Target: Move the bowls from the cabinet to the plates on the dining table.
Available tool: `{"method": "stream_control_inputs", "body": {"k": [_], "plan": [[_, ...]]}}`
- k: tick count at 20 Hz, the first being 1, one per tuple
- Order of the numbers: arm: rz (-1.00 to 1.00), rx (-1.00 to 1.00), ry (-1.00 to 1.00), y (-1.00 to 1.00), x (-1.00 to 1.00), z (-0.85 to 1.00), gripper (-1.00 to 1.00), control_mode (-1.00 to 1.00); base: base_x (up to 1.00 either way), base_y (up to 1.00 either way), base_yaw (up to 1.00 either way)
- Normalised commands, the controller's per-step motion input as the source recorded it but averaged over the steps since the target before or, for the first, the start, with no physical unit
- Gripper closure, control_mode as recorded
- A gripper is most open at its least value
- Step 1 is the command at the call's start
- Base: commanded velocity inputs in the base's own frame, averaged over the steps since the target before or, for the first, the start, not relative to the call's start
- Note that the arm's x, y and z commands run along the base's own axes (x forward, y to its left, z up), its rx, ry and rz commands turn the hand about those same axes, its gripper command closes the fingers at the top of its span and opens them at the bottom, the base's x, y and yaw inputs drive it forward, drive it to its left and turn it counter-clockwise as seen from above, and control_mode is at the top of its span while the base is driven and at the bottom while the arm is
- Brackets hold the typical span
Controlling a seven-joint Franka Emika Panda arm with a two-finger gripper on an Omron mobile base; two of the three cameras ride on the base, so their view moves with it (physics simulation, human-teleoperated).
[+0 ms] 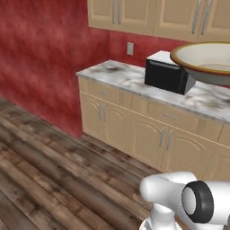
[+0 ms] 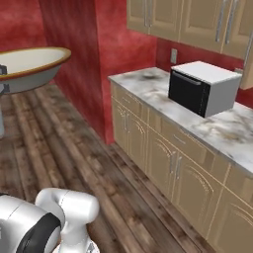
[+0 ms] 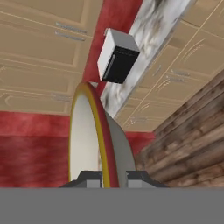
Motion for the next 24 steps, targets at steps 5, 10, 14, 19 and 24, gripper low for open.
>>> {"method": "stream_control_inputs", "body": {"k": [5,10,14,19,24], "plan": [[0.0,0.0,0.0,0.0,0.0,0.0,1.0,1.0,0.0,0.0,0.25],[0.0,0.0,0.0,0.0,0.0,0.0,1.0,1.0,0.0,0.0,0.25],[0.0,0.0,0.0,0.0,0.0,0.0,1.0,1.0,0.0,0.0,0.25],[0.0,0.0,0.0,0.0,0.0,0.0,1.0,1.0,0.0,0.0,0.25],[0.0,0.0,0.0,0.0,0.0,0.0,1.0,1.0,0.0,0.0,0.25]]}}
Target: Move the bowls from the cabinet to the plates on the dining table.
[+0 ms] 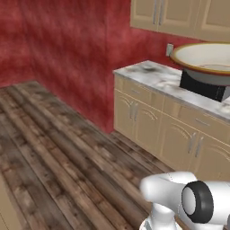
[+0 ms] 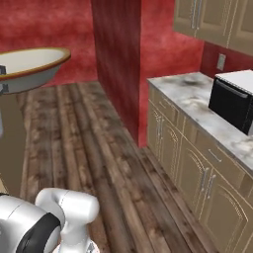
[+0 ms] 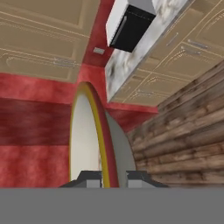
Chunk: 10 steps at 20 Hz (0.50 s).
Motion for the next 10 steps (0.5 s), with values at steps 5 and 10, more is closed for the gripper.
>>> {"method": "stream_control_inputs", "body": {"k": [5,10], "plan": [[0.0,0.0,0.0,0.0,0.0,0.0,1.0,1.0,0.0,0.06,0.24],[0.0,0.0,0.0,0.0,0.0,0.0,1.0,1.0,0.0,0.24,0.21]]}}
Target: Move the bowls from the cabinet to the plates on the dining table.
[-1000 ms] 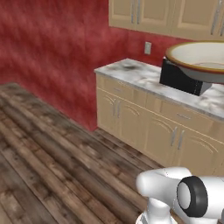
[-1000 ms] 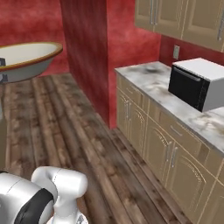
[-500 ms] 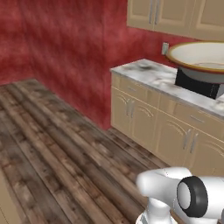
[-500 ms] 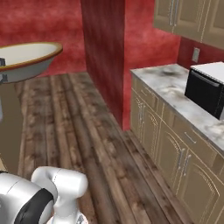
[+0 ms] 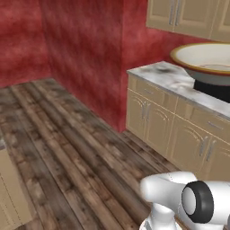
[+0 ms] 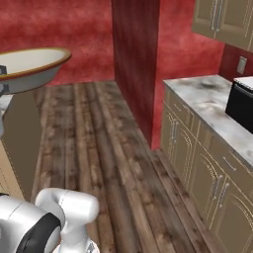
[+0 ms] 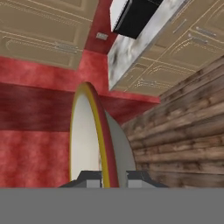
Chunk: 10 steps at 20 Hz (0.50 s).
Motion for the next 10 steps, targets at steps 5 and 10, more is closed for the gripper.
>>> {"method": "stream_control_inputs", "body": {"k": [5,10], "plan": [[0.0,0.0,0.0,0.0,0.0,0.0,1.0,1.0,0.01,0.33,0.17],[0.0,0.0,0.0,0.0,0.0,0.0,1.0,1.0,0.25,0.55,0.03]]}}
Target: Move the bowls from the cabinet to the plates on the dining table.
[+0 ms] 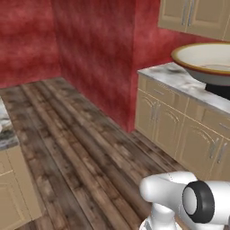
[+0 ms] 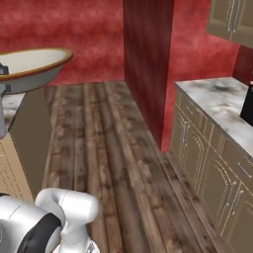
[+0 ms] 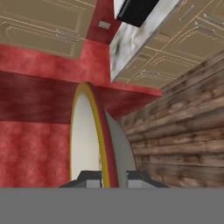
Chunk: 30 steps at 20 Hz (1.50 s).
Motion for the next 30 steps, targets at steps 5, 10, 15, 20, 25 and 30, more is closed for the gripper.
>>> {"method": "stream_control_inputs", "body": {"k": [5,10,15,20,25,30], "plan": [[0.0,0.0,0.0,0.0,0.0,0.0,1.0,1.0,0.29,0.62,0.0],[0.0,0.0,0.0,0.0,0.0,0.0,1.0,1.0,0.23,0.62,0.0],[0.0,0.0,0.0,0.0,0.0,0.0,1.0,1.0,0.2,0.51,0.04],[0.0,0.0,0.0,0.0,0.0,0.0,1.0,1.0,0.62,0.19,-0.01],[0.0,0.0,0.0,0.0,0.0,0.0,1.0,1.0,0.62,0.01,0.0],[0.0,0.0,0.0,0.0,0.0,0.0,1.0,1.0,0.62,0.0,0.0]]}}
